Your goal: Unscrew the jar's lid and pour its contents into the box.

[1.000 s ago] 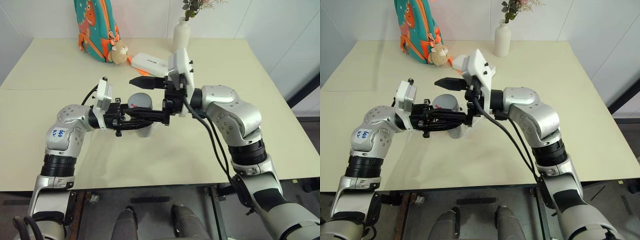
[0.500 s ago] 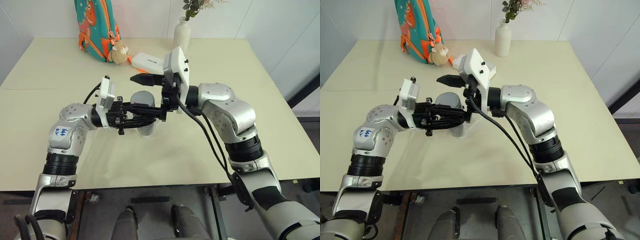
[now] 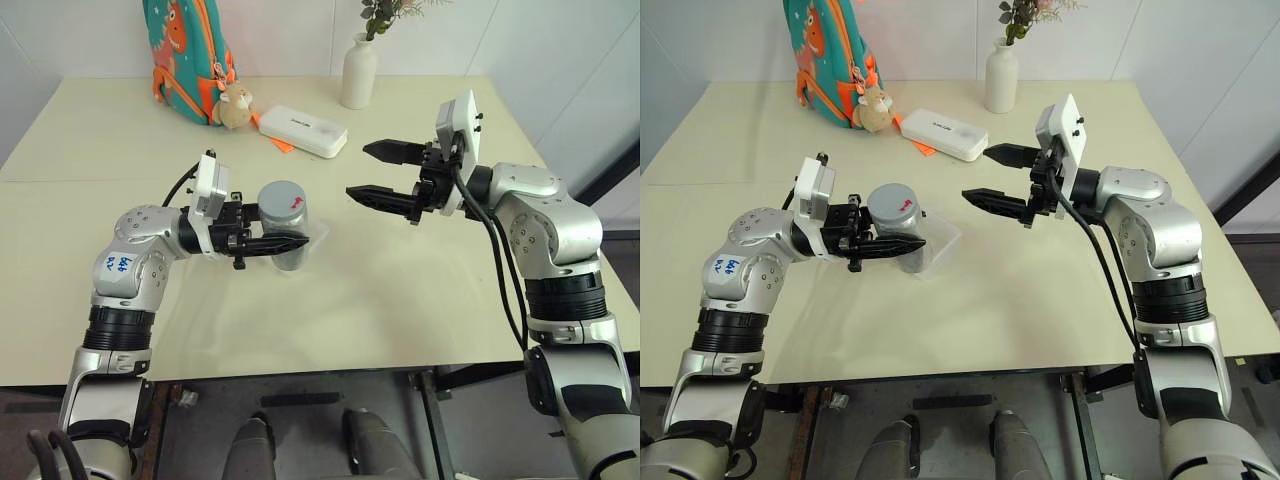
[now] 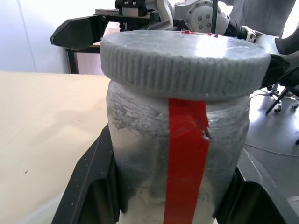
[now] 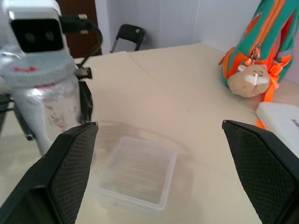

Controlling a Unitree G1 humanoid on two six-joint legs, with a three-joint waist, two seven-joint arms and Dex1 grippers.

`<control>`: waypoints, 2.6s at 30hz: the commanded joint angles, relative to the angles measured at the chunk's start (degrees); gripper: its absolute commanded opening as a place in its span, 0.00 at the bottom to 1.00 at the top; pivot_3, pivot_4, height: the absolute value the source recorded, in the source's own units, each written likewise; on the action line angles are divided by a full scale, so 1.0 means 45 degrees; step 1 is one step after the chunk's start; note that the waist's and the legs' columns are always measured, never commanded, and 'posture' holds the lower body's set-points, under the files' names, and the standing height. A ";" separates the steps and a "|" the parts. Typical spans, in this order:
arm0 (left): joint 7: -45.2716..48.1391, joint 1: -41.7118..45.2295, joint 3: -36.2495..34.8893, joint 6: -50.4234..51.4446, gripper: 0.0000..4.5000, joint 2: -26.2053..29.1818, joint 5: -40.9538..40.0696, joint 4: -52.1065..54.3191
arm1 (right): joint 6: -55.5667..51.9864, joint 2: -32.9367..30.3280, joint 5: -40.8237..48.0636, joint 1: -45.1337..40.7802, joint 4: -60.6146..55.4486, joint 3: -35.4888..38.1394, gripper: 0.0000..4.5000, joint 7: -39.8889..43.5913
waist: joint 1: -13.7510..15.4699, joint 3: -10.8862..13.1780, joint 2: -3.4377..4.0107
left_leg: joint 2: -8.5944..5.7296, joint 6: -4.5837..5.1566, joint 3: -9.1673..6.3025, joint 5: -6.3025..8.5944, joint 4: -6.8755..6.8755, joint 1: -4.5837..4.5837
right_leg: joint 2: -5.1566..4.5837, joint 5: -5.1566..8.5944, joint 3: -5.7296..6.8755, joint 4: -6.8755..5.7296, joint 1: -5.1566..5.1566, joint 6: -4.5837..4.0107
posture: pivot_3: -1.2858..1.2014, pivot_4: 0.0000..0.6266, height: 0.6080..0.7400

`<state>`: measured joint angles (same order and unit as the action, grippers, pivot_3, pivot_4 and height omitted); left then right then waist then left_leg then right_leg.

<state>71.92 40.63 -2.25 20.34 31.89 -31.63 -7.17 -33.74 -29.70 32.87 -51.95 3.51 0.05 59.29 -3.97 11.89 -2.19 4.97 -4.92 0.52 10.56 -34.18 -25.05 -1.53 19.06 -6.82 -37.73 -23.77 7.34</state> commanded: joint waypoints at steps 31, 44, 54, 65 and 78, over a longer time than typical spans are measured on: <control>-0.0181 0.0174 -0.0351 -0.0395 0.43 0.0038 -0.0107 0.0045 | 0.0061 0.1558 -0.0712 -0.0741 -0.1124 -0.0726 0.99 -0.1366 | 0.0174 0.0001 0.0002 | -0.0001 0.0001 -0.0009 -0.0001 -0.0016 -0.0011 | -0.0001 -0.0001 0.0006 -0.0006 0.0003 0.0002 | 0.52 0.24 1.00; -0.0132 0.0106 -0.0433 -0.0348 0.43 0.0066 -0.0070 0.0057 | -0.0121 0.0233 -0.0036 -0.0381 -0.0958 -0.0027 0.99 -0.0299 | 0.0055 0.0004 0.0007 | 0.0000 0.0002 -0.0003 -0.0001 -0.0006 -0.0001 | 0.0002 -0.0001 0.0000 -0.0004 0.0000 0.0002 | 0.52 0.24 1.00; -0.0143 0.0083 -0.0343 -0.0335 0.43 -0.0003 -0.0049 0.0145 | -0.1178 0.2460 0.0511 -0.0941 -0.2309 -0.1163 0.99 -0.1587 | 0.0131 0.0004 0.0008 | -0.0001 0.0001 -0.0009 -0.0001 -0.0017 -0.0006 | 0.0001 -0.0001 0.0003 -0.0010 0.0003 0.0002 | 0.52 0.24 1.00; -0.0216 0.0136 -0.0288 -0.0438 0.43 -0.0192 -0.0038 0.0204 | -0.0408 0.3577 -0.0843 -0.1448 -0.1550 -0.2305 0.99 -0.2206 | 0.0148 0.0004 0.0008 | 0.0000 0.0001 -0.0010 -0.0001 -0.0017 -0.0010 | 0.0001 -0.0001 0.0006 -0.0009 0.0001 0.0002 | 0.52 0.24 1.00; -0.0405 -0.0102 -0.0415 -0.0410 0.43 -0.0264 -0.0127 0.0175 | 0.0607 0.2701 -0.1413 -0.1565 0.0025 -0.1626 0.99 -0.1327 | 0.0154 0.0004 0.0008 | -0.0001 0.0001 -0.0010 -0.0001 -0.0017 -0.0009 | 0.0001 -0.0001 0.0007 -0.0007 0.0003 0.0002 | 0.52 0.24 1.00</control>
<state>69.51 40.52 -3.31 18.98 30.45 -31.25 -8.80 -32.43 -15.77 27.07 -58.34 2.88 -10.72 53.45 -3.28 11.91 -2.16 4.97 -4.92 0.48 10.56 -34.25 -25.10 -1.52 19.05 -6.79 -37.76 -23.76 7.35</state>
